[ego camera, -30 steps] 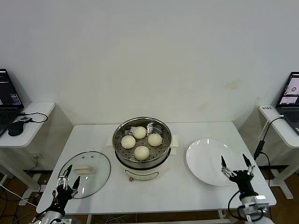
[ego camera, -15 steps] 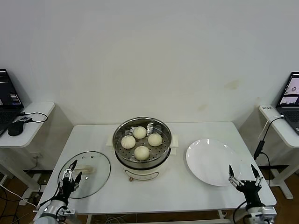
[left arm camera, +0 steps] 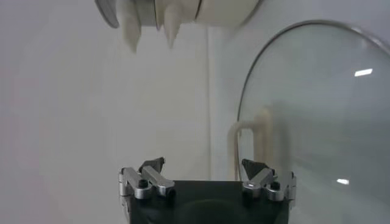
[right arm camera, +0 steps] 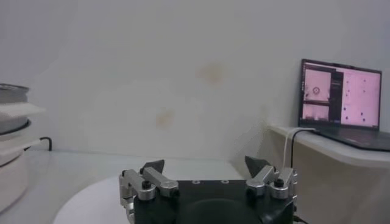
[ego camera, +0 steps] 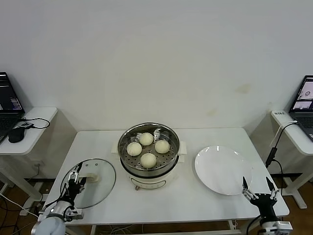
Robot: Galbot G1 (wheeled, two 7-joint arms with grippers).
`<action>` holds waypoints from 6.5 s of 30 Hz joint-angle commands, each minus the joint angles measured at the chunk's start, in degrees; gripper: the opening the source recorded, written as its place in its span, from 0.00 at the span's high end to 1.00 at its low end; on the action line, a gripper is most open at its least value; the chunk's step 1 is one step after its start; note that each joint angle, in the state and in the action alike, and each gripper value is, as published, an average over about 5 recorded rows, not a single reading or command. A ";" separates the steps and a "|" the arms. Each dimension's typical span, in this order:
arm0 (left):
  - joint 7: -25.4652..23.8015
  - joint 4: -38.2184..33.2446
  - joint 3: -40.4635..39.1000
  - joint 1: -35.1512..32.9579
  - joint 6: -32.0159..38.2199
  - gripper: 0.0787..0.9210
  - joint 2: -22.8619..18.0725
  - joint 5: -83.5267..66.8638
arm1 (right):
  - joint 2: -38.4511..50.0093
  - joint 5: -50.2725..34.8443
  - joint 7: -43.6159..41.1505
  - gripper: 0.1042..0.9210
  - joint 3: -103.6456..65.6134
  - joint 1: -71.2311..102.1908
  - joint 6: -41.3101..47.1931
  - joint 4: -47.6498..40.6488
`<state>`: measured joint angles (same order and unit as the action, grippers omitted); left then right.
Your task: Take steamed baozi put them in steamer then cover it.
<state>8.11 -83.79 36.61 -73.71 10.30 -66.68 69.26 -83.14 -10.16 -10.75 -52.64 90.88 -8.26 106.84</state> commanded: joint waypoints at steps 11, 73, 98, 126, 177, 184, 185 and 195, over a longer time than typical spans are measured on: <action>0.13 6.11 -1.04 3.23 -0.21 0.42 -0.40 0.35 | -0.55 -0.27 -0.43 0.12 0.75 0.67 0.85 2.04; -20.38 -31.32 -33.20 18.31 -39.40 0.93 2.87 -5.14 | -6.23 23.81 4.60 0.12 11.49 1.66 -1.77 -0.32; -25.61 -16.25 -37.80 24.87 -39.42 0.93 -12.93 11.07 | -6.12 24.41 5.08 0.12 12.08 2.21 -3.22 0.35; -25.17 -14.99 -36.73 22.78 -37.95 0.93 -14.13 13.70 | -6.08 24.85 4.89 0.12 12.69 2.63 -3.40 -0.05; 2.47 -33.51 -0.11 -31.72 -0.62 0.12 -9.09 -83.96 | 2.05 10.99 1.68 0.12 15.69 7.56 -5.63 2.44; 0.12 -32.80 -0.31 -32.72 0.95 0.12 -9.32 -81.82 | 1.64 11.65 1.53 0.12 16.87 7.81 -5.87 2.39; -0.06 -32.84 -0.41 -32.78 0.92 0.12 -9.40 -81.62 | 1.59 11.71 1.53 0.12 17.00 7.83 -5.86 2.46; -1.49 -32.56 -2.10 -32.74 1.25 0.12 -10.14 -79.94 | 1.71 11.38 0.97 0.12 17.55 8.66 -4.88 3.42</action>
<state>7.06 -117.15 34.36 -104.55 9.46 -75.99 -8.75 -81.88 2.35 -9.43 -35.44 99.19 -13.50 109.78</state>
